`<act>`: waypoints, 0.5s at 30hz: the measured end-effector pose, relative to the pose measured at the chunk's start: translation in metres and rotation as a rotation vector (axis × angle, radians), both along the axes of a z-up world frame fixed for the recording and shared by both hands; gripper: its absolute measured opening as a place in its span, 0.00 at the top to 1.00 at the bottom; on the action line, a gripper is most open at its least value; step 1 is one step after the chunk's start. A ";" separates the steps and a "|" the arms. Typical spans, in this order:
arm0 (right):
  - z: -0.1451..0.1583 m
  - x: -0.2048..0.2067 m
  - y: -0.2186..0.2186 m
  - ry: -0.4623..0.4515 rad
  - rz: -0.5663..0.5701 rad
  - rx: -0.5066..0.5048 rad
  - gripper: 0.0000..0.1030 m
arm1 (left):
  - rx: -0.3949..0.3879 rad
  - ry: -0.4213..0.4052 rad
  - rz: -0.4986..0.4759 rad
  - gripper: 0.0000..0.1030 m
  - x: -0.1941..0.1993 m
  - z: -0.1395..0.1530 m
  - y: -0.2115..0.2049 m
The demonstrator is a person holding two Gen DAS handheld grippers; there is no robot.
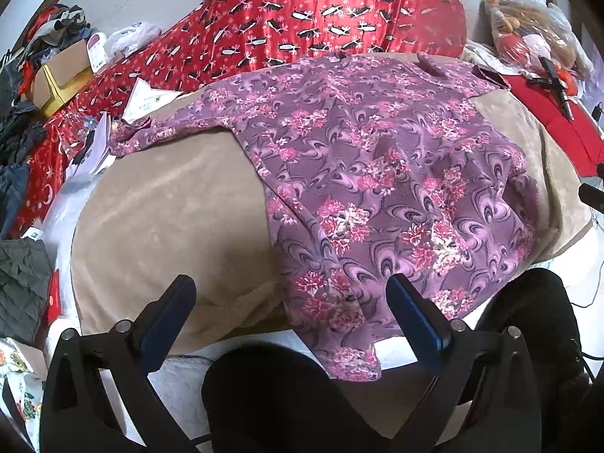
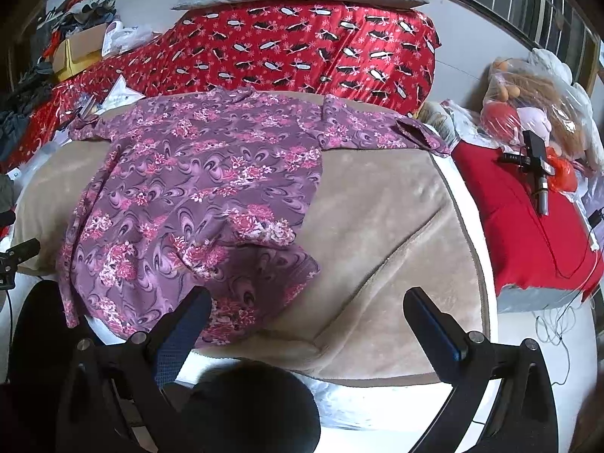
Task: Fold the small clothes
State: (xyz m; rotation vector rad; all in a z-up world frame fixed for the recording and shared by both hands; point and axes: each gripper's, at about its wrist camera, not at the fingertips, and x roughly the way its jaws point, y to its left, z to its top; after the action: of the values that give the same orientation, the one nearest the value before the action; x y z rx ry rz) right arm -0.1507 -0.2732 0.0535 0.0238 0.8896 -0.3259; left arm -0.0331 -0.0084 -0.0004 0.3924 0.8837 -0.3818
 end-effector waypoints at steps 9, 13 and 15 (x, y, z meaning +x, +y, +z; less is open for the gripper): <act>0.000 0.000 0.000 -0.006 0.002 0.008 0.01 | 0.001 0.010 0.001 0.02 -0.001 -0.003 -0.001; 0.000 0.000 0.001 -0.007 0.003 0.015 0.01 | 0.002 0.018 0.001 0.02 -0.003 -0.005 -0.003; 0.000 0.000 0.000 -0.008 0.003 0.018 0.01 | 0.001 0.021 -0.001 0.02 0.002 -0.006 0.000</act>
State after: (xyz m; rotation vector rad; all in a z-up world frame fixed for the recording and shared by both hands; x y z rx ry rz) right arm -0.1504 -0.2729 0.0531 0.0401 0.8850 -0.3150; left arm -0.0313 -0.0080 -0.0061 0.3907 0.9040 -0.3869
